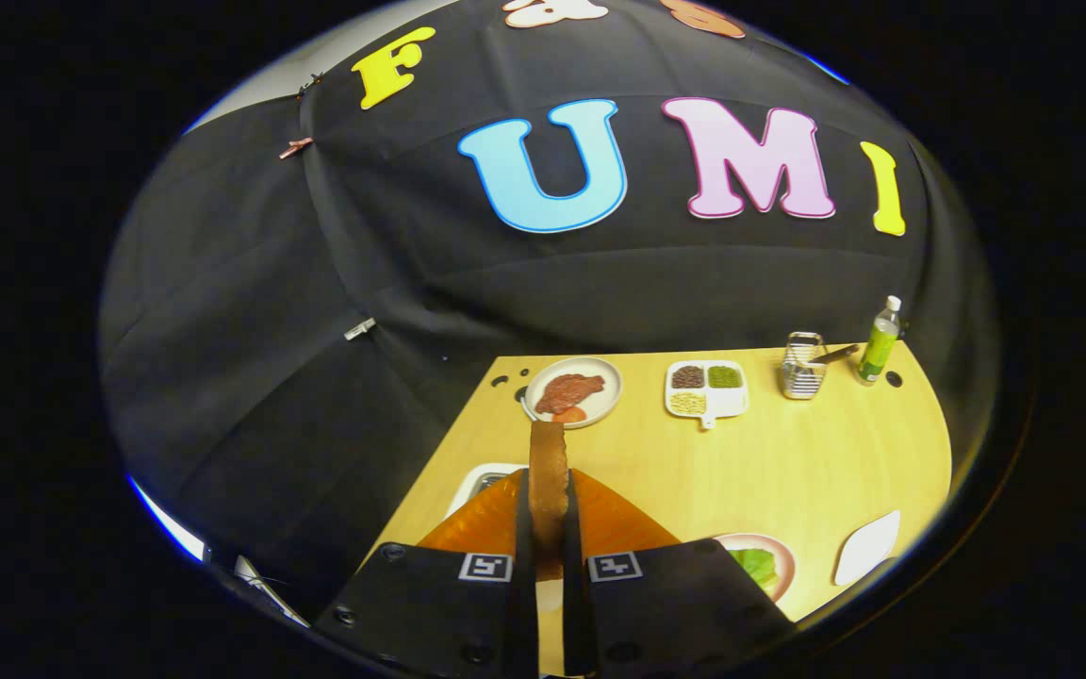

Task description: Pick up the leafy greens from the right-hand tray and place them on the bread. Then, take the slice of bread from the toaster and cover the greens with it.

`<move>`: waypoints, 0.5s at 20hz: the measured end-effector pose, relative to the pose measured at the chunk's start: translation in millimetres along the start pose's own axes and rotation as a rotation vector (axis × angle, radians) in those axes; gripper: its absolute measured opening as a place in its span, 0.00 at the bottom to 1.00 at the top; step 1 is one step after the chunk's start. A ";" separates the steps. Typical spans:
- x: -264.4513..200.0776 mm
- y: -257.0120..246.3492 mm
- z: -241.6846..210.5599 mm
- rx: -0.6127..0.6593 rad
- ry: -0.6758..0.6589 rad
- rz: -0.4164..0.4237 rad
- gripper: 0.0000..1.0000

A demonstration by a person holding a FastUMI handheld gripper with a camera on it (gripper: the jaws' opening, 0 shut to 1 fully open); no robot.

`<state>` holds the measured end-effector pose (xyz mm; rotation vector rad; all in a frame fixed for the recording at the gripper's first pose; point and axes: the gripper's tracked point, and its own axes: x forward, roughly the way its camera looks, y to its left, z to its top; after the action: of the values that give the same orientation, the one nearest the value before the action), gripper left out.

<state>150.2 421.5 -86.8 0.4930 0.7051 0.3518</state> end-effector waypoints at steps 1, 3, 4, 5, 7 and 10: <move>-4.2 -13.6 -3.9 0.001 0.002 -0.022 0.15; -11.8 -37.7 -14.2 0.013 0.009 -0.060 0.15; -14.0 -49.8 -20.2 0.015 0.015 -0.081 0.14; -15.9 -61.8 -27.2 0.019 0.024 -0.103 0.14; -19.8 -81.4 -44.2 0.025 0.048 -0.138 0.15; -24.3 -108.5 -66.2 0.024 0.076 -0.184 0.15</move>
<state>102.7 340.6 -176.0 0.4350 0.8223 0.1903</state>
